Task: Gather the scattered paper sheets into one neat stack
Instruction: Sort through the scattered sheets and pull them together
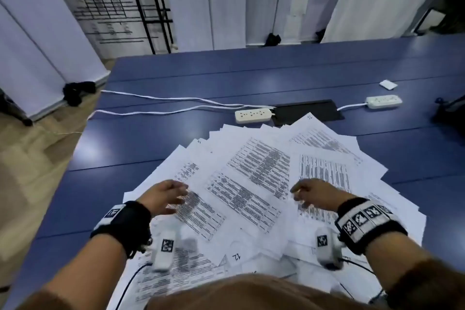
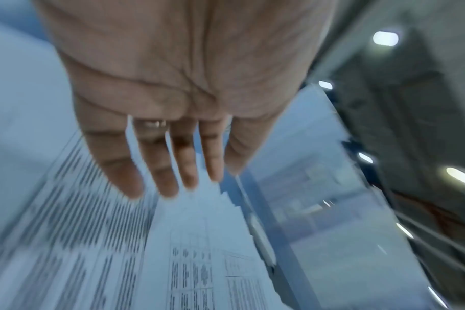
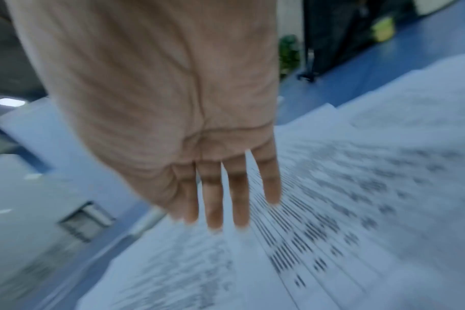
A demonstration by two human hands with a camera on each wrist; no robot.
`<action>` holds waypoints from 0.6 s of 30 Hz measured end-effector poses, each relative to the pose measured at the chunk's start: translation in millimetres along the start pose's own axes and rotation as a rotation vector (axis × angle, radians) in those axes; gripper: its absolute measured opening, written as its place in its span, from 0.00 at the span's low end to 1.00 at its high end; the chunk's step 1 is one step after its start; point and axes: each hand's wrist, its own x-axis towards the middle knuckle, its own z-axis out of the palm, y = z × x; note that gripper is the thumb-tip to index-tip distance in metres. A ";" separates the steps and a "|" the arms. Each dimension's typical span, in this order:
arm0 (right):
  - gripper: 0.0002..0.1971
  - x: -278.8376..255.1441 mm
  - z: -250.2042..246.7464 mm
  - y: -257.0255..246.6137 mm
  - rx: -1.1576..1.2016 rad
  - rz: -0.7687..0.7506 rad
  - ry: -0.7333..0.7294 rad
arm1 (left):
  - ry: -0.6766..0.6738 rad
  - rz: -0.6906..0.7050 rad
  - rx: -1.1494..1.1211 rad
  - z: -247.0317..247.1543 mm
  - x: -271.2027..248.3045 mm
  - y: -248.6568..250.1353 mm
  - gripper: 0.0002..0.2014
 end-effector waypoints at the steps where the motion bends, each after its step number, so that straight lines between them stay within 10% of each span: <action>1: 0.07 13.0 0.5 3.9 0.031 0.007 0.100 | 0.043 -0.016 -0.094 4.4 16.9 -4.0 0.08; 6: 0.17 34.1 5.5 26.9 -0.032 0.323 0.418 | 0.392 -0.188 0.173 10.0 73.4 -31.1 0.09; 9: 0.25 30.5 6.7 51.6 -0.162 0.617 0.532 | 0.598 -0.328 0.487 -3.4 95.0 -51.6 0.31; 12: 0.45 23.1 4.1 70.1 -0.014 0.782 0.598 | 0.603 -0.376 0.601 -14.9 109.9 -71.1 0.50; 18: 0.64 23.2 -6.9 78.6 0.037 0.809 0.582 | 0.593 -0.255 0.527 -1.5 103.6 -65.8 0.57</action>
